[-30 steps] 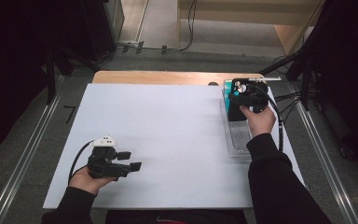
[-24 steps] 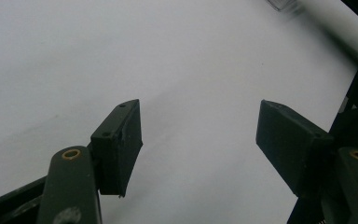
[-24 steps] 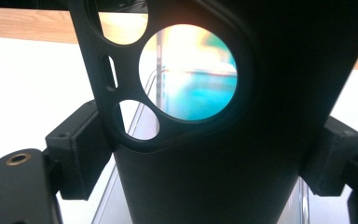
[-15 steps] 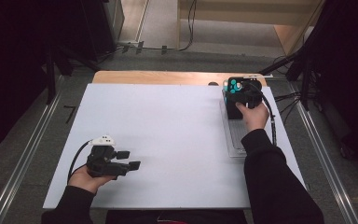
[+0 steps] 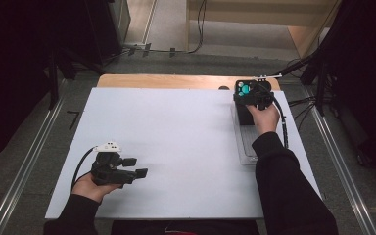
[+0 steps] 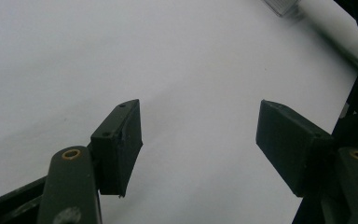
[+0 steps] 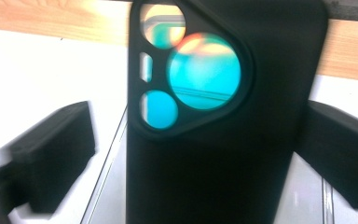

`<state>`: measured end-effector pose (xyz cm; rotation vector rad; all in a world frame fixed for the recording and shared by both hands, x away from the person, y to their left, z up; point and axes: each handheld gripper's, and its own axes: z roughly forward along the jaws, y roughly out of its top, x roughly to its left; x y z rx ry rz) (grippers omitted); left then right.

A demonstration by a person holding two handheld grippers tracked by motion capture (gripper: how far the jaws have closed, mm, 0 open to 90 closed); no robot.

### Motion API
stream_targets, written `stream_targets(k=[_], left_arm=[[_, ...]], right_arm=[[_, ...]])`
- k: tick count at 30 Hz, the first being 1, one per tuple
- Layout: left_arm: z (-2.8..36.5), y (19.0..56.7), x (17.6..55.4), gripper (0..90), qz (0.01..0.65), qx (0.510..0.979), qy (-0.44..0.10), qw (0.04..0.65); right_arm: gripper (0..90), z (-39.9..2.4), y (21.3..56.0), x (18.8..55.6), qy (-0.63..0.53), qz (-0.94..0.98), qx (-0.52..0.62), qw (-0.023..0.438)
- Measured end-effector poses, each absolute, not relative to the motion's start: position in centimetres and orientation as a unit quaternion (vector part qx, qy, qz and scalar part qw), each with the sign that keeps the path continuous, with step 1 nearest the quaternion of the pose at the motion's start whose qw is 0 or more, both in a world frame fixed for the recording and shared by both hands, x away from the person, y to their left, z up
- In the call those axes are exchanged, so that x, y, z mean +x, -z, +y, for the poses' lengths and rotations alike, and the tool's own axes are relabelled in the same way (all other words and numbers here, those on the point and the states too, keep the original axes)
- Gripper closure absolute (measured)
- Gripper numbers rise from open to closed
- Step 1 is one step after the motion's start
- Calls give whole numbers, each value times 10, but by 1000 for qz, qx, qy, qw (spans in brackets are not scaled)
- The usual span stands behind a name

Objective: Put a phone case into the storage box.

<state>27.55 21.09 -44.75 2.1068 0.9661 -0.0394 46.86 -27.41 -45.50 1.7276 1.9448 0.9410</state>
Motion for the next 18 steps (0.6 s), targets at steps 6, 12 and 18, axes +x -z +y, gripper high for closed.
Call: stream_targets(k=[6, 12, 18], left_arm=[[211, 448, 276, 306, 382, 833, 17, 399], [211, 448, 277, 306, 384, 833, 19, 398], [210, 447, 280, 306, 385, 832, 24, 399]], right_arm=[[0, -278, 446, 463, -341, 692, 611, 179], [0, -272, 429, 449, -336, 708, 596, 175], [0, -260, 416, 433, -343, 729, 572, 154]])
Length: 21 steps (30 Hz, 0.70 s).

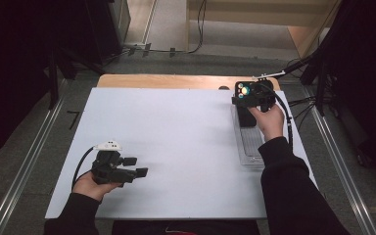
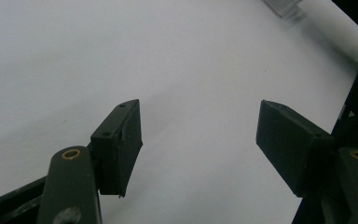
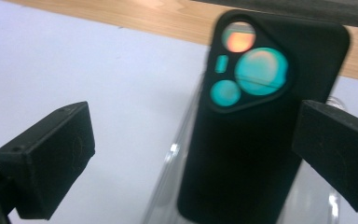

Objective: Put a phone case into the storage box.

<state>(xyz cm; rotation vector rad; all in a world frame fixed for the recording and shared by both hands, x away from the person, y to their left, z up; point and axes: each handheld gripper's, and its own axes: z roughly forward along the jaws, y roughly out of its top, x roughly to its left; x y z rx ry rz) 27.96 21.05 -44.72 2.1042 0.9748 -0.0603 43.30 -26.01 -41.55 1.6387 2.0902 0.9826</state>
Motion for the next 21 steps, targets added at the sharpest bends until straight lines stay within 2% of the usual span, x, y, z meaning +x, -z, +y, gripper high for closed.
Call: stream_targets(k=[5, 20, 21], left_arm=[[210, 447, 282, 306, 385, 832, 28, 399], [211, 445, 288, 305, 381, 833, 30, 399], [211, 444, 288, 305, 382, 832, 31, 400]], right_arm=[[0, -248, 410, 420, -361, 745, 547, 127], [0, -208, 414, 386, -366, 787, 488, 88], [41, -206, 415, 383, -365, 790, 485, 86]])
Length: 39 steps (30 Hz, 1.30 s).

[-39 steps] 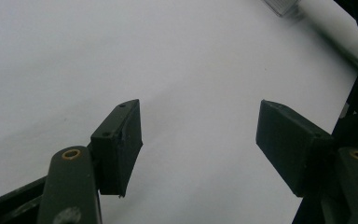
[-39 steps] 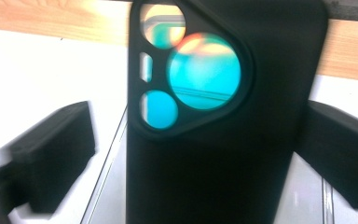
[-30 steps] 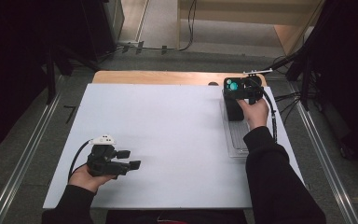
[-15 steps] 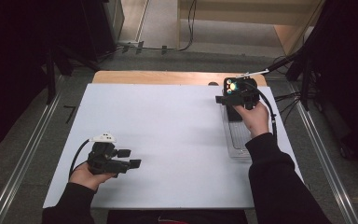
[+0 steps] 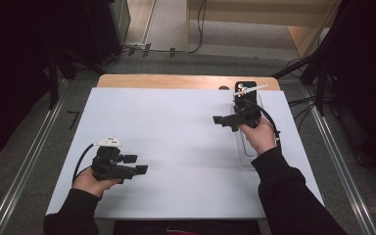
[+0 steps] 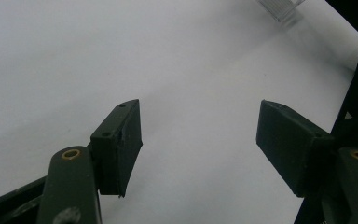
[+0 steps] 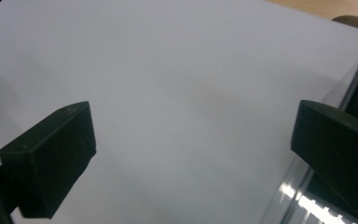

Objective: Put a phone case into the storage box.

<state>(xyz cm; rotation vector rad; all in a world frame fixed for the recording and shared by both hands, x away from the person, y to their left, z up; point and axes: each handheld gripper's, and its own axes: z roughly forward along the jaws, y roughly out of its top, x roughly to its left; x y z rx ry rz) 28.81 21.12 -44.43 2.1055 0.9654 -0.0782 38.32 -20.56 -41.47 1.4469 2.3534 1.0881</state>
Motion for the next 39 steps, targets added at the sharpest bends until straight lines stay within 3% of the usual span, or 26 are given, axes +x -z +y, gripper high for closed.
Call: stream_targets(k=[2, 9, 12, 21, 39], left_arm=[[212, 443, 289, 305, 380, 833, 29, 401], [211, 443, 290, 305, 378, 834, 32, 400], [210, 444, 290, 305, 376, 835, 32, 401], [208, 443, 289, 305, 370, 837, 33, 402], [205, 445, 281, 305, 356, 842, 39, 402]], right_arm=[[102, -202, 416, 378, -363, 790, 486, 86], [130, -197, 421, 363, -368, 803, 465, 57], [191, -196, 422, 355, -370, 809, 454, 52], [198, -191, 424, 333, -373, 829, 416, 25], [199, -206, 443, 282, -359, 848, 389, 15]])
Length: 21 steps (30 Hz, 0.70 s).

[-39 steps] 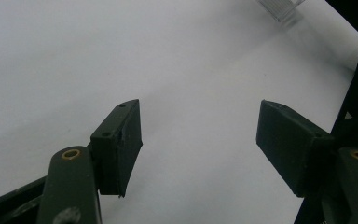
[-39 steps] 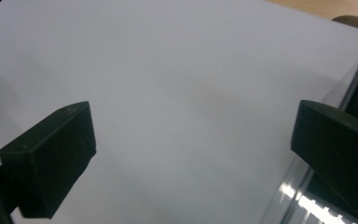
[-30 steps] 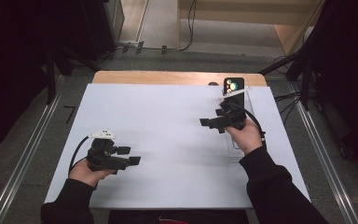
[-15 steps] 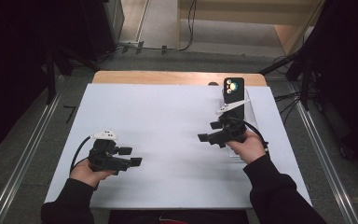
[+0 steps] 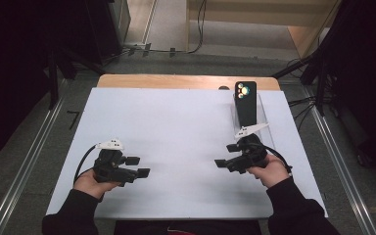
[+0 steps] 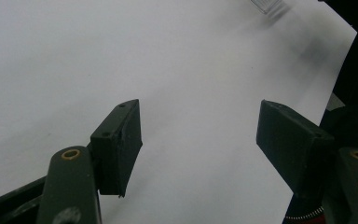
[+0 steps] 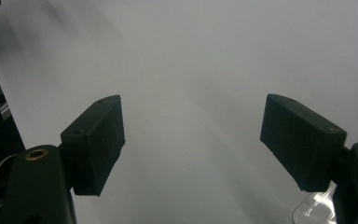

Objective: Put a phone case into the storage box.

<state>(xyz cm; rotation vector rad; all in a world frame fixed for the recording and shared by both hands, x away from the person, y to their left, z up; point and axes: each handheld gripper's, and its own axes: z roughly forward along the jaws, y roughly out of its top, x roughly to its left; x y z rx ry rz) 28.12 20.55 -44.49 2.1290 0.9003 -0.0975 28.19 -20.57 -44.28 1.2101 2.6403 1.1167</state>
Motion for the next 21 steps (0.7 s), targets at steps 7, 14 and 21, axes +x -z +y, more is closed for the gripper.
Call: stream_targets(k=[7, 14, 21], left_arm=[[205, 447, 278, 305, 353, 843, 44, 405], [205, 450, 274, 305, 351, 845, 45, 401], [206, 452, 271, 305, 348, 847, 45, 399]], right_arm=[[199, -216, 451, 267, -352, 855, 381, 3], [199, -230, 455, 256, -347, 852, 391, 1], [199, -241, 463, 249, -326, 860, 394, -7]])
